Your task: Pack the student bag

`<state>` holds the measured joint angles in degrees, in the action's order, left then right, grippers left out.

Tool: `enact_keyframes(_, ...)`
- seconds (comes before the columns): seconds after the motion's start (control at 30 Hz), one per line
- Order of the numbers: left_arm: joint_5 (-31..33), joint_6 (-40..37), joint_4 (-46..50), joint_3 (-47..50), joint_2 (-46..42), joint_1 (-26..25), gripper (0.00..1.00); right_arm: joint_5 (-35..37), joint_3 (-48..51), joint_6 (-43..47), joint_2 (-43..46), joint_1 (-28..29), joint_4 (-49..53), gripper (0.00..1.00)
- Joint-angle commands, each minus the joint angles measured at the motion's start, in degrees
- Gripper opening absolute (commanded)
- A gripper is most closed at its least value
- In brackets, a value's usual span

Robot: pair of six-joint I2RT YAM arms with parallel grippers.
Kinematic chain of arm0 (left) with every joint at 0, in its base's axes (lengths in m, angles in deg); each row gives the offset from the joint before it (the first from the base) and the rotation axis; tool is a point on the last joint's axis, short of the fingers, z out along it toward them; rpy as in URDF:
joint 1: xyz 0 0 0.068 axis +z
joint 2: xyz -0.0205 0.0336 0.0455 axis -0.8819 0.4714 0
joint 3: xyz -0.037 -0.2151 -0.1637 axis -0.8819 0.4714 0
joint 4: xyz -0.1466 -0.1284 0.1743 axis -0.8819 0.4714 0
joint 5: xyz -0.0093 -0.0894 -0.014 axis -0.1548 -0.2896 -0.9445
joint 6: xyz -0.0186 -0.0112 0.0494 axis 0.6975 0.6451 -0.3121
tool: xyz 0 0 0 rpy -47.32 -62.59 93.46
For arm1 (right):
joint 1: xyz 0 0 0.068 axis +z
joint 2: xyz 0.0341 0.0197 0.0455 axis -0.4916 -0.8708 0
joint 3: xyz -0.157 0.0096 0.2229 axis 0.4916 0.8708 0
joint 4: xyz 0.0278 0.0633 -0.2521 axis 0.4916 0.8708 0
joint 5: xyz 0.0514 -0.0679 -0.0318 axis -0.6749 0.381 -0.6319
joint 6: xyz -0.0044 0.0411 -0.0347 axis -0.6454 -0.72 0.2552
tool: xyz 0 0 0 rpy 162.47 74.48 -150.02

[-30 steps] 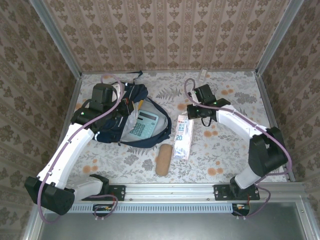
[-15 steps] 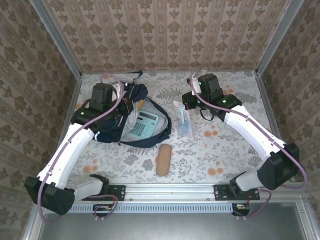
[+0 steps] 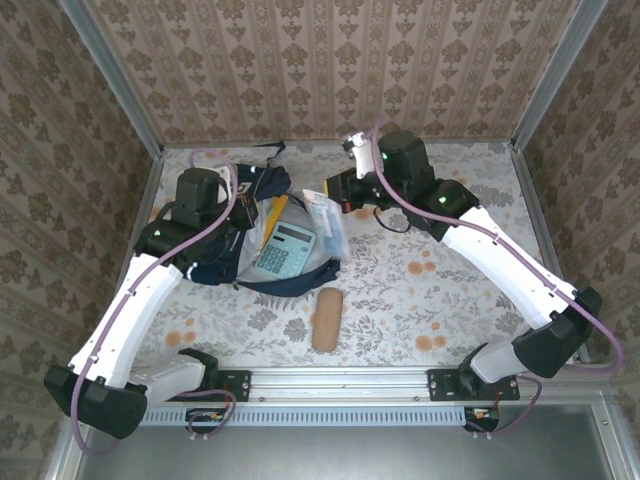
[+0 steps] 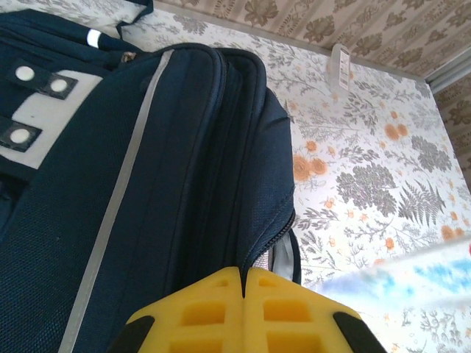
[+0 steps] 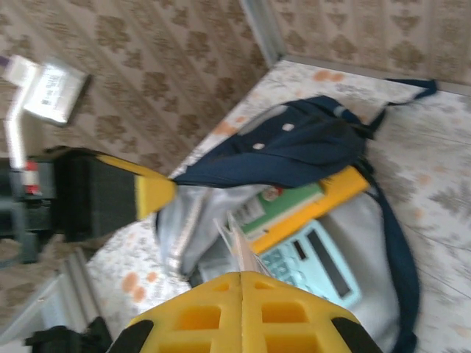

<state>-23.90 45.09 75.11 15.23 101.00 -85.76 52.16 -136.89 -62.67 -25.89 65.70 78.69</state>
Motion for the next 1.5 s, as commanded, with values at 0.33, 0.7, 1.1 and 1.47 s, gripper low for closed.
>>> enact_keyframes(0.33,0.5,2.7,-4.7,0.9,-3.3,0.9,0.0,-5.2,2.5,-18.0,-19.2,1.8,-21.0,0.0)
enact_keyframes(0.7,-0.1,3.7,-4.9,2.6,-4.7,0.8,0.0,7.1,0.5,-23.7,-30.6,0.4,-22.8,0.0)
enact_keyframes(1.1,-0.3,4.5,-5.3,3.4,-4.3,0.3,0.0,10.5,-2.0,-26.3,-33.0,-0.2,-18.9,0.48)
enact_keyframes(1.47,-0.5,5.0,-6.2,4.1,-3.6,0.1,0.0,8.8,8.6,-24.7,-21.9,0.6,-9.7,0.63)
